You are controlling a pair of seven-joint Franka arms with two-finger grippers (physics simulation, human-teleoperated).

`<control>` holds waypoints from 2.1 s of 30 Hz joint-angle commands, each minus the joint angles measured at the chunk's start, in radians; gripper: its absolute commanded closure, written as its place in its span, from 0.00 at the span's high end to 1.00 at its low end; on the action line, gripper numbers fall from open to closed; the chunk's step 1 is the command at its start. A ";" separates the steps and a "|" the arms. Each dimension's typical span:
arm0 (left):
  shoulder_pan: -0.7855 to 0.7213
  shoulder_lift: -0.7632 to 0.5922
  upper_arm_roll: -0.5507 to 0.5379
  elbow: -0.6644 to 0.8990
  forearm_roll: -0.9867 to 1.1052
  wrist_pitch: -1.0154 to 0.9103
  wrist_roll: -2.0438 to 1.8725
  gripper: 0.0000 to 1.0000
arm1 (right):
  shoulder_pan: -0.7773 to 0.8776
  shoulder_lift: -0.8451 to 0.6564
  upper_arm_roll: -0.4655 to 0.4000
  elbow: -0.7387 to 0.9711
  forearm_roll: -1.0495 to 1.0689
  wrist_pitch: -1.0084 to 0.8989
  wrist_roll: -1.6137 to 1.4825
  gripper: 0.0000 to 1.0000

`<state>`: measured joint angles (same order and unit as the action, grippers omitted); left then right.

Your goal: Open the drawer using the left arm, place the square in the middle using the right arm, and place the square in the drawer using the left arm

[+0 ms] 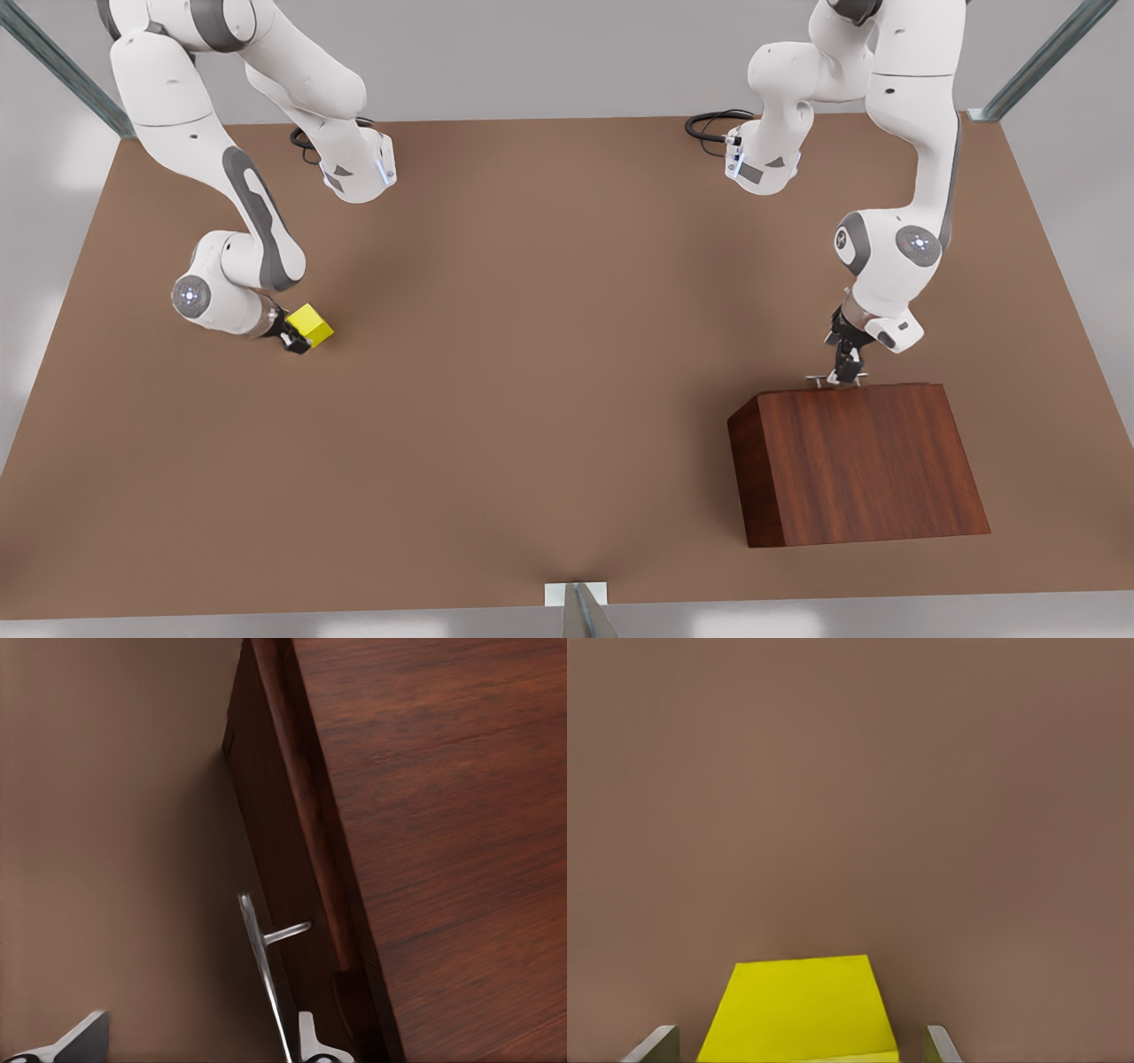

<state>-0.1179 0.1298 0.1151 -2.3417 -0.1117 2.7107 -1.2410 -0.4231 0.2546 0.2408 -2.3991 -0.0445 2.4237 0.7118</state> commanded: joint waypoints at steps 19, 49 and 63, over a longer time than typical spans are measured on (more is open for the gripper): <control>0.012 -0.081 0.008 -0.053 0.001 -0.123 0.003 1.00 | 0.017 -0.020 0.043 -0.098 0.002 0.114 0.014 1.00; 0.012 -0.141 0.031 -0.068 0.012 -0.287 0.008 1.00 | 0.010 0.037 0.032 -0.045 -0.044 0.114 -0.005 0.75; 0.014 -0.165 0.031 -0.076 0.012 -0.354 0.005 1.00 | 0.092 -0.001 0.158 0.092 -0.052 -0.023 -0.031 0.74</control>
<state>-0.1003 -0.0389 0.1457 -2.4176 -0.1002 2.3549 -1.2364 -0.2917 0.2538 0.4001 -2.2739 0.0321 2.2941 -0.9564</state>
